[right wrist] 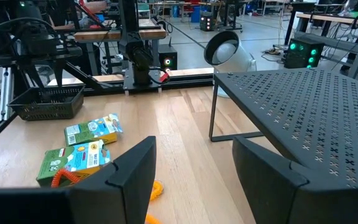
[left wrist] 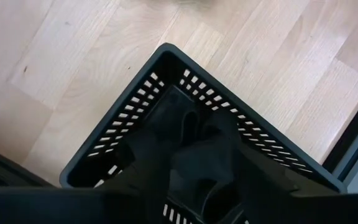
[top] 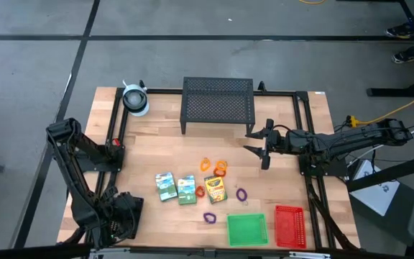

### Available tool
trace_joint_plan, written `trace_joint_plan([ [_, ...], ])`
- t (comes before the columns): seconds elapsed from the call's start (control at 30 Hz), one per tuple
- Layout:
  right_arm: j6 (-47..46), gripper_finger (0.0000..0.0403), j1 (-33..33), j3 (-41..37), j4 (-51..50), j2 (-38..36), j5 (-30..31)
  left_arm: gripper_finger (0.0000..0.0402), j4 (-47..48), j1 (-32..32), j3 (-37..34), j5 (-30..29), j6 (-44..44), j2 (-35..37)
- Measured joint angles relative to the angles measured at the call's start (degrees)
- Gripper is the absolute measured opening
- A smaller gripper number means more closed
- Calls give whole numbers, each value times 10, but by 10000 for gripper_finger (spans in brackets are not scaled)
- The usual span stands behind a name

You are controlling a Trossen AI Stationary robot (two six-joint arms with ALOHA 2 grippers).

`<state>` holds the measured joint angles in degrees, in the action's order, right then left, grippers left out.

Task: Pick & Place Office Desk Supplies
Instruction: Put the black rubber band into the black bin, then adjust the black shelf

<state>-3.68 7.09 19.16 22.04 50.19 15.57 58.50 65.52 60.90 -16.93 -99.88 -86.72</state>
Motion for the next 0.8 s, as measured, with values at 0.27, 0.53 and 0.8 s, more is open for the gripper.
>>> trace_joint_plan([
  [0.27,0,215,0,0,0,0,0,193,2,4,0,-74,17,1],
  [0.53,11,215,0,0,4,0,0,184,4,-17,0,-359,117,49],
  [0.8,0,215,0,0,50,0,58,165,-25,-173,-3,-387,398,110],
])
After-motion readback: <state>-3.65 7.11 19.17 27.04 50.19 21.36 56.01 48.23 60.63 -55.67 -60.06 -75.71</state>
